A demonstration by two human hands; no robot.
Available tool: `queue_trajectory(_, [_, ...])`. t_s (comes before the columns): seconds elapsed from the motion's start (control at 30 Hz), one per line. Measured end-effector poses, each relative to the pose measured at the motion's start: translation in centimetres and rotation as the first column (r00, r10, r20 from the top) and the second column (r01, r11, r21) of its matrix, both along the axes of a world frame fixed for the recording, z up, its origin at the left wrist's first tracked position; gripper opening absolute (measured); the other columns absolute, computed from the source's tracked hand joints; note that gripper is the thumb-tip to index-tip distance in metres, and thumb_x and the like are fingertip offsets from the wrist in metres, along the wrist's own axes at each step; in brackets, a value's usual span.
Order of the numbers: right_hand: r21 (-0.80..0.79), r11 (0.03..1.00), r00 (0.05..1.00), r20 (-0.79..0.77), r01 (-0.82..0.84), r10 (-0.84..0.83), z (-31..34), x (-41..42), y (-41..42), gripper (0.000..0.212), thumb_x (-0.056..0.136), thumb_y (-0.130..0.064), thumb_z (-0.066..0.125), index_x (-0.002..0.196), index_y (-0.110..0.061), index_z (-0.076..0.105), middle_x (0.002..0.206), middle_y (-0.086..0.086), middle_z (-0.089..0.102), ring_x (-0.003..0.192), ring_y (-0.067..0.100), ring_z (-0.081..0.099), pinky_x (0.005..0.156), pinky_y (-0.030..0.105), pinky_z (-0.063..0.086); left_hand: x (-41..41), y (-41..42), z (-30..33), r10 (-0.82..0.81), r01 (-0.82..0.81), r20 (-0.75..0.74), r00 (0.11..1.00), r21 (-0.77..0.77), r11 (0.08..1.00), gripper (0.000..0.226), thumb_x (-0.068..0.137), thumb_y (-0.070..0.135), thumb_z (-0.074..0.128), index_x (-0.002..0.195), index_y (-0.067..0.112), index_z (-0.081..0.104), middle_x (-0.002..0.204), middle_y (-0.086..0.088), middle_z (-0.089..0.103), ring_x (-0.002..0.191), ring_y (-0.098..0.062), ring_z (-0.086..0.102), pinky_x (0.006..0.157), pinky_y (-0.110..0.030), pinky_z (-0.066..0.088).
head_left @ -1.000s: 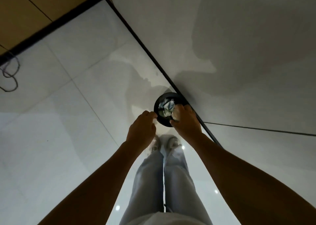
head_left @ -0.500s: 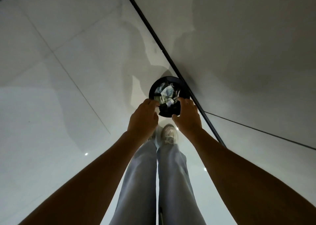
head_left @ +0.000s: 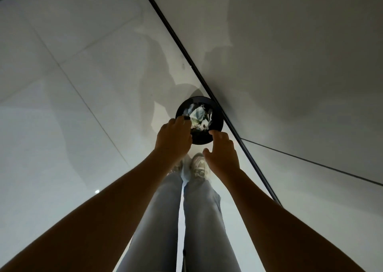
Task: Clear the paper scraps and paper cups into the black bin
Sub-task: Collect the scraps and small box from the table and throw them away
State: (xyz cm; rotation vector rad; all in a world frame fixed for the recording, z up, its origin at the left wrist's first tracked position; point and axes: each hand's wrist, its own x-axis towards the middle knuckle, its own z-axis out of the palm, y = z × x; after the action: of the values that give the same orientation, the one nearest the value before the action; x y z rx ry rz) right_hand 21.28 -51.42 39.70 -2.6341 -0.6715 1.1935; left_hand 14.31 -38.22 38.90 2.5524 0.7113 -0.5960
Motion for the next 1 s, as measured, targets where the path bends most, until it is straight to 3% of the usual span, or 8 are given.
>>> queue_trajectory(0.2, [0.022, 0.976, 0.976, 0.016, -0.218, 0.218, 6.0, -3.8, 3.0, 0.056, 0.094, -0.024, 0.057, 0.145, -0.017, 0.033, 0.148, 0.009, 0.037, 0.133, 0.029, 0.039, 0.103, 0.039, 0.04, -8.2, -0.1, 6.7, 0.077, -0.078, -0.082, 0.994, -0.013, 0.997, 0.036, 0.098, 0.031, 0.045, 0.129, 0.013, 0.048, 0.132, -0.005, 0.053, 0.12, -0.021, 0.051, 0.101, -0.03, 0.04])
queue_trajectory(0.33, [0.042, 0.889, 0.89, 0.022, -0.456, 0.455, 10.6, -7.9, 5.3, 0.052, 0.094, -0.024, 0.057, 0.141, -0.017, 0.036, 0.141, 0.01, 0.043, 0.127, 0.028, 0.042, 0.099, 0.037, 0.042, -13.8, -1.5, 11.4, 0.22, -0.216, -0.148, 0.964, 0.042, 0.975, 0.035, 0.098, 0.026, 0.043, 0.13, 0.013, 0.049, 0.13, -0.005, 0.053, 0.12, -0.021, 0.05, 0.102, -0.029, 0.036])
queue_trajectory(0.5, [0.128, 0.664, 0.675, 0.081, -0.737, 0.733, 16.1, -13.8, 6.2, 0.049, 0.094, -0.024, 0.055, 0.14, -0.018, 0.037, 0.136, 0.008, 0.047, 0.118, 0.027, 0.048, 0.091, 0.035, 0.044, -19.6, -5.4, 16.4, 0.48, -0.467, -0.168, 0.861, 0.111, 0.877, 0.036, 0.098, 0.024, 0.04, 0.131, 0.014, 0.048, 0.13, -0.005, 0.052, 0.12, -0.022, 0.048, 0.104, -0.03, 0.033])
queue_trajectory(0.67, [0.145, 0.445, 0.459, 0.088, -0.884, 0.884, 20.3, -19.3, 3.6, 0.051, 0.095, -0.026, 0.054, 0.142, -0.02, 0.035, 0.141, 0.007, 0.04, 0.122, 0.027, 0.045, 0.093, 0.035, 0.042, -24.3, -12.5, 20.8, 0.65, -0.635, -0.134, 0.748, 0.139, 0.76, 0.035, 0.096, 0.025, 0.04, 0.128, 0.015, 0.049, 0.126, -0.005, 0.054, 0.119, -0.023, 0.048, 0.109, -0.034, 0.03])
queue_trajectory(0.83, [0.115, 0.186, 0.198, 0.106, -0.976, 0.974, 23.2, -26.2, -0.1, 0.052, 0.094, -0.025, 0.054, 0.142, -0.021, 0.034, 0.141, 0.006, 0.04, 0.122, 0.029, 0.044, 0.095, 0.037, 0.043, -30.4, -19.1, 23.3, 0.844, -0.822, -0.095, 0.528, 0.193, 0.536, 0.036, 0.097, 0.025, 0.04, 0.13, 0.013, 0.047, 0.128, -0.007, 0.053, 0.12, -0.025, 0.047, 0.111, -0.037, 0.029])
queue_trajectory(1.0, [0.073, -0.102, -0.091, 0.133, -0.992, 0.987, 25.2, -35.5, -4.4, 0.051, 0.094, -0.023, 0.053, 0.141, -0.022, 0.034, 0.141, 0.005, 0.04, 0.123, 0.028, 0.043, 0.097, 0.037, 0.044, -39.0, -26.1, 24.9, 0.976, -0.955, -0.021, 0.217, 0.202, 0.217, 0.036, 0.097, 0.027, 0.039, 0.129, 0.014, 0.047, 0.127, -0.004, 0.053, 0.12, -0.023, 0.048, 0.11, -0.035, 0.029])
